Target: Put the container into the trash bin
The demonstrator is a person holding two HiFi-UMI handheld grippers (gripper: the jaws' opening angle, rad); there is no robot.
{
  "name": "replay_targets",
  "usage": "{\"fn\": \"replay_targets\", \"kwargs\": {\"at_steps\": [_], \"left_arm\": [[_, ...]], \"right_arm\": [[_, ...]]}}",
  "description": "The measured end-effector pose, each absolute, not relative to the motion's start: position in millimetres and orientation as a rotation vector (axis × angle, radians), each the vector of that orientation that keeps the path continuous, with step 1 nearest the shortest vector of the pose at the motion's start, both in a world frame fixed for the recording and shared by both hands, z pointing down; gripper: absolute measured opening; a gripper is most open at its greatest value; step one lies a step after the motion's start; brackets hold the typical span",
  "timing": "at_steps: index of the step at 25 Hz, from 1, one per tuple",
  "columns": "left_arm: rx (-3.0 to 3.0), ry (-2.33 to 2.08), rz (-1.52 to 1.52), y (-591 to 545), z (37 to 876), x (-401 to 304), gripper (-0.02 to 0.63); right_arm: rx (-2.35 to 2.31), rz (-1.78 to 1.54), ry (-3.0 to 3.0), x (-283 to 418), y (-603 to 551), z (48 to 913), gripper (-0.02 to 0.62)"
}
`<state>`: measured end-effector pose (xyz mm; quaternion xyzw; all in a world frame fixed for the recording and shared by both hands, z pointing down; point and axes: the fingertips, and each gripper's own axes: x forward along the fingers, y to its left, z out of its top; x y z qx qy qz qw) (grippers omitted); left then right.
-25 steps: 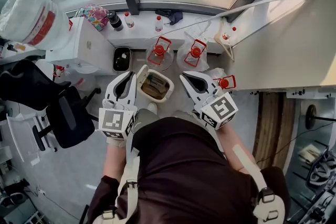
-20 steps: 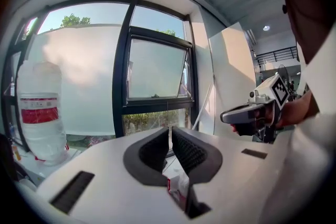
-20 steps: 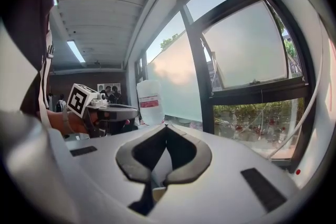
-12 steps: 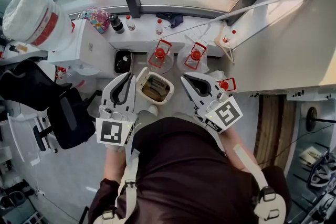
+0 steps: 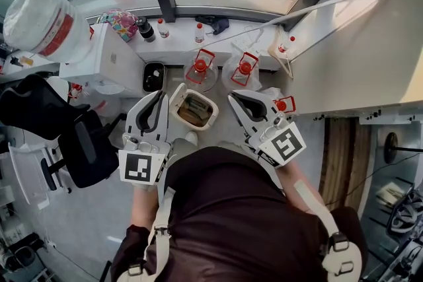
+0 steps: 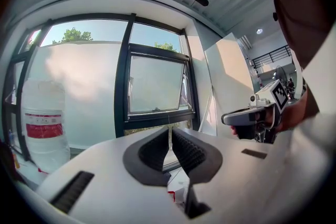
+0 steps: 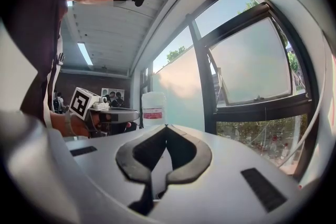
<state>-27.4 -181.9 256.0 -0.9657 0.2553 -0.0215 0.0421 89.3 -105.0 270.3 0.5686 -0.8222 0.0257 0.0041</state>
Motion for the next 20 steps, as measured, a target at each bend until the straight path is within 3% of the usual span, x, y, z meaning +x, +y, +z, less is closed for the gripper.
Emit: {"fn": "replay_targets", "kwargs": {"at_steps": [20], "left_arm": [[-3.001,0.77,-0.094,-183.0,274.1,-42.4,0.011]], "right_arm": [[1.775,0.095,-2.524,70.6,-104.2,284.4,0.015]]}}
